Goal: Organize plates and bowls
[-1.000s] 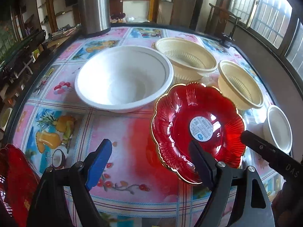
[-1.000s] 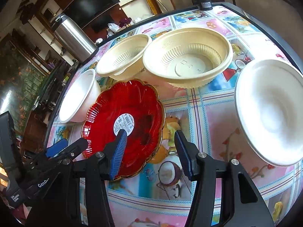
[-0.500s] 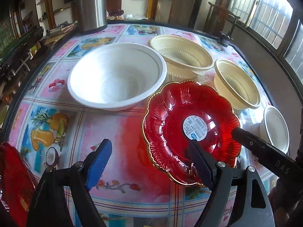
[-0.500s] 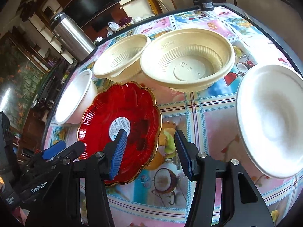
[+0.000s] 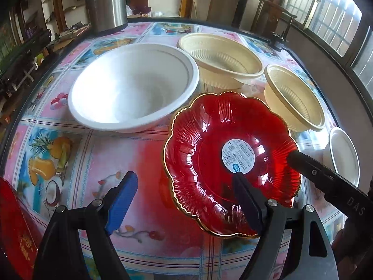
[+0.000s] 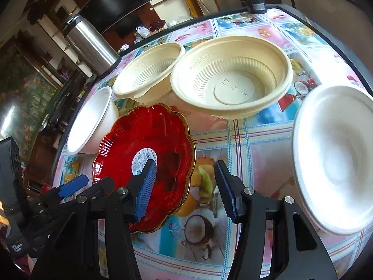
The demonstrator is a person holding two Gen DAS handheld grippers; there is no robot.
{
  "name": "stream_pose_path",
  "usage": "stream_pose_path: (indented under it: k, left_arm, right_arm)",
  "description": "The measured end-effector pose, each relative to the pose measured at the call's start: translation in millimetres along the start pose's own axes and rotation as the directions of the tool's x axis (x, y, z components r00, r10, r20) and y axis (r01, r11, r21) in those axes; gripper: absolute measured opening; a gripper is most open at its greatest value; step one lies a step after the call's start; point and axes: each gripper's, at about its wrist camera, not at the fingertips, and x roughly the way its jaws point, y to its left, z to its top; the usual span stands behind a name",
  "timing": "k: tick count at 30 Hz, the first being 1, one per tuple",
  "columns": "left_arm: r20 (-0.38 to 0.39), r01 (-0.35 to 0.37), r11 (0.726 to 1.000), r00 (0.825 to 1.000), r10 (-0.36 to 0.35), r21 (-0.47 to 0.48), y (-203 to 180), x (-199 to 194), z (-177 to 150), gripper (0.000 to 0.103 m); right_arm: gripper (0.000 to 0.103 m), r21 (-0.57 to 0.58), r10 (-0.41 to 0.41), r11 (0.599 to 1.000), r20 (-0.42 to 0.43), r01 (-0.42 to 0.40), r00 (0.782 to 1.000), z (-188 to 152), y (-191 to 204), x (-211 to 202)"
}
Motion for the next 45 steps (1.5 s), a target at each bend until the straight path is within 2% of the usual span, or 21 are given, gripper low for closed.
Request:
stream_pose_path:
  k: [6,8,10,12,14,15,16,17,18,20,25,33,45]
  left_arm:
    - [-0.012,0.008,1.000,1.000,-0.008,0.003,-2.5,5.7,2.7,0.083]
    - [-0.014,0.016,1.000,1.000,-0.016,-0.004,-2.9,7.0,3.4,0.083]
    - [-0.010,-0.006,1.000,1.000,0.006,0.007,-5.0,8.6,3.4,0.083]
    - [-0.009,-0.030,0.999,1.000,0.030,0.020,-7.4,11.7,3.6,0.082]
    - [-0.019,-0.021,1.000,1.000,0.021,0.014,-7.2,16.2,3.7,0.081]
    - [-0.021,-0.017,1.000,1.000,0.017,0.008,-6.8,17.7,3.3,0.080]
    - [-0.025,-0.017,1.000,1.000,0.017,0.009,-7.5,20.2,2.7,0.071]
    - [-0.009,-0.037,0.999,0.999,0.037,0.024,-10.0,19.4,2.0,0.067]
    - [0.011,-0.027,0.999,1.000,0.027,0.042,-13.2,17.1,0.8,0.053]
    - [0.009,-0.034,0.998,0.999,0.034,0.043,-14.1,15.6,0.1,0.050]
    - [0.012,-0.021,0.999,1.000,0.020,0.024,-6.2,12.2,-0.3,0.033]
    - [0.013,0.000,1.000,1.000,0.000,0.013,2.4,0.5,-10.6,0.028]
    - [0.063,0.004,1.000,0.998,-0.004,0.010,14.3,-34.3,-24.6,0.028]
  right_arm:
    - [0.043,-0.008,0.009,1.000,-0.012,-0.009,1.000,4.1,0.5,9.7]
    - [0.032,-0.008,0.008,1.000,-0.018,-0.008,1.000,5.3,-0.5,12.6]
    - [0.031,-0.006,0.009,1.000,-0.016,-0.009,1.000,6.2,-2.2,13.8]
    - [0.026,-0.006,0.011,1.000,-0.020,-0.011,1.000,6.2,-2.6,15.1]
    - [0.022,-0.012,0.013,1.000,-0.020,-0.014,1.000,5.9,-2.4,16.8]
    - [0.019,-0.015,0.017,1.000,-0.023,-0.017,1.000,5.5,-1.8,17.8]
    - [0.014,-0.019,0.019,1.000,-0.024,-0.019,1.000,4.9,-1.2,18.7]
    - [0.014,-0.024,0.020,0.999,-0.021,-0.021,1.000,3.7,-0.4,18.9]
    - [0.014,-0.025,0.023,0.999,-0.020,-0.024,1.000,3.0,-0.4,19.4]
    - [0.014,-0.033,0.013,0.999,-0.016,-0.013,1.000,-0.2,1.5,18.7]
    - [0.014,-0.046,-0.026,0.999,-0.004,0.026,1.000,-8.4,4.4,12.5]
    - [0.014,-0.101,-0.067,0.992,0.033,0.070,0.997,-28.8,16.6,-2.0]
    - [0.015,-0.141,-0.055,0.988,0.080,0.066,0.995,-50.4,42.0,-32.2]
